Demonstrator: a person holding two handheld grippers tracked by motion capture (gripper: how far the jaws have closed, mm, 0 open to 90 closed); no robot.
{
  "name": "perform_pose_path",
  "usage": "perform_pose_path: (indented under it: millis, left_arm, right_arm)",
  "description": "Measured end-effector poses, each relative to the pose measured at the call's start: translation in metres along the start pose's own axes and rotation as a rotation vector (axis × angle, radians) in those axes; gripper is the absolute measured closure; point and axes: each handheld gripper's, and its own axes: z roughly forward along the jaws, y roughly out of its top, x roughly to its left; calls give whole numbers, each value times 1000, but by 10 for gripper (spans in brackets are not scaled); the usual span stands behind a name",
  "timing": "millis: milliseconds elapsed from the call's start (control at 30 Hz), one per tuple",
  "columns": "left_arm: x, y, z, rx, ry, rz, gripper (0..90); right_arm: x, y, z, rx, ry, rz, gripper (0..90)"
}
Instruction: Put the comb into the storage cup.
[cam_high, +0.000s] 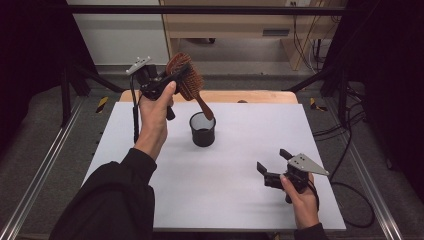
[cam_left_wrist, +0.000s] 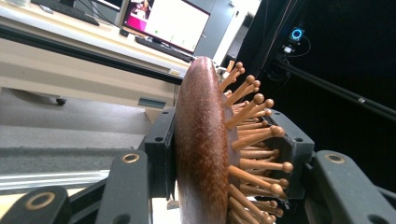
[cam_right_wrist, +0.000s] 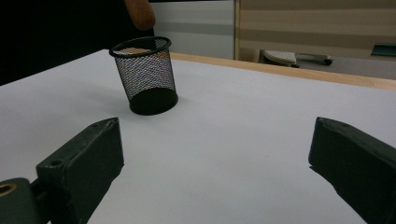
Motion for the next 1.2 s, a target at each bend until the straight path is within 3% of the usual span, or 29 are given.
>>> perform_pose_path:
  millis: [500, 1000, 1200]
  left_arm:
    - [9, -10, 8, 29, 31, 37, 507]
    - [19, -19, 9, 34, 39, 27, 506]
    - [19, -20, 9, 38, 46, 41, 506]
  right_arm:
    - [-1, 0, 0, -2, 5, -4, 37]
    - [-1, -1, -1, -2, 2, 0, 37]
    - [0, -1, -1, -4, 3, 8, 37]
